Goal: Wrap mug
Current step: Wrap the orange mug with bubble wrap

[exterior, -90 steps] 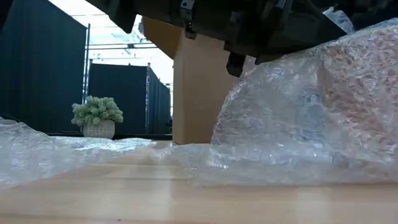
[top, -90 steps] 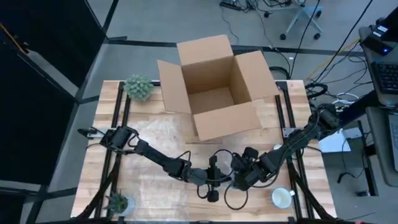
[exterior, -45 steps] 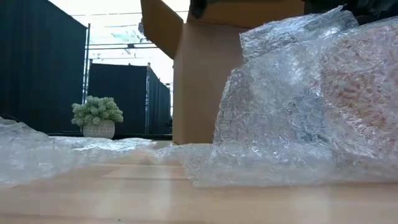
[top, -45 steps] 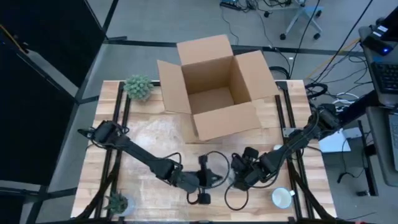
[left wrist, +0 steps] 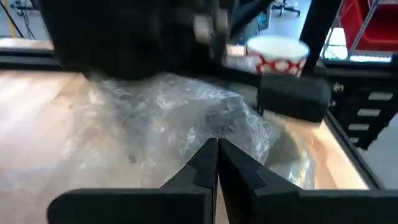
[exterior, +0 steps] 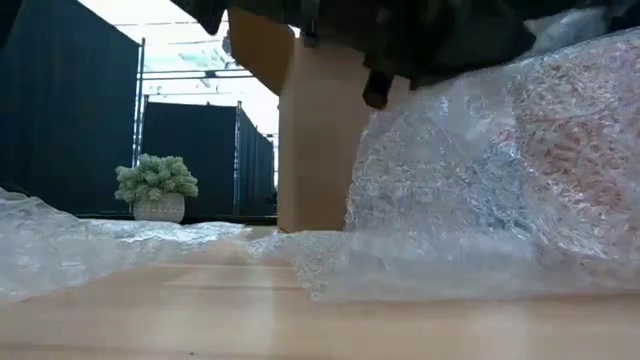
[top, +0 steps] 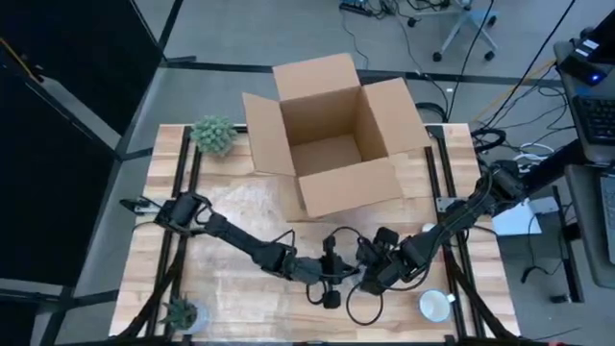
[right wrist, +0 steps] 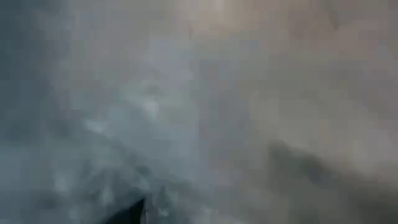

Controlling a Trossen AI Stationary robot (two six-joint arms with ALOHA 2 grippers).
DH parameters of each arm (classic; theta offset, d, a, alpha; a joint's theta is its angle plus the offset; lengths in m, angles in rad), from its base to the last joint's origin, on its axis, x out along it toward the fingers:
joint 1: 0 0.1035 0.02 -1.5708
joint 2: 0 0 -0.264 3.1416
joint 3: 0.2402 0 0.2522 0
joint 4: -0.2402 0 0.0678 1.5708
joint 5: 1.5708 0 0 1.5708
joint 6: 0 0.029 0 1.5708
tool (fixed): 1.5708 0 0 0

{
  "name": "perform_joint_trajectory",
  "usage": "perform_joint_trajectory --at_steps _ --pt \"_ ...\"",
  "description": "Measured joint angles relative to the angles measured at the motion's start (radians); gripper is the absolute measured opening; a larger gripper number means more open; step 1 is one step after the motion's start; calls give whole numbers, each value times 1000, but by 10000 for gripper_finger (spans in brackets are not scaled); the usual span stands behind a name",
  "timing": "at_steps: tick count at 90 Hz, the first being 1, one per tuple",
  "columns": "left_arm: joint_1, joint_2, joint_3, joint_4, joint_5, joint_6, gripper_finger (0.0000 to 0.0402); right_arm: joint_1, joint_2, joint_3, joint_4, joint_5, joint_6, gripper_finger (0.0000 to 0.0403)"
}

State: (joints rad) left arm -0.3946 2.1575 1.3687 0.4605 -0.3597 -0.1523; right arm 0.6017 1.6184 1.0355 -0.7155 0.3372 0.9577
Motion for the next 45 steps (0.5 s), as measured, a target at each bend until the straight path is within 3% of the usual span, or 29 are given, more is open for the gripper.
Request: perform_joint_trajectory --at_steps 26,45 --pt "1 35 6 24 8 0 0 0 -35 35 -48 -28 -10 254" --pt "1 33 5 24 11 0 0 2 -77 144 -235 -133 -34 254"
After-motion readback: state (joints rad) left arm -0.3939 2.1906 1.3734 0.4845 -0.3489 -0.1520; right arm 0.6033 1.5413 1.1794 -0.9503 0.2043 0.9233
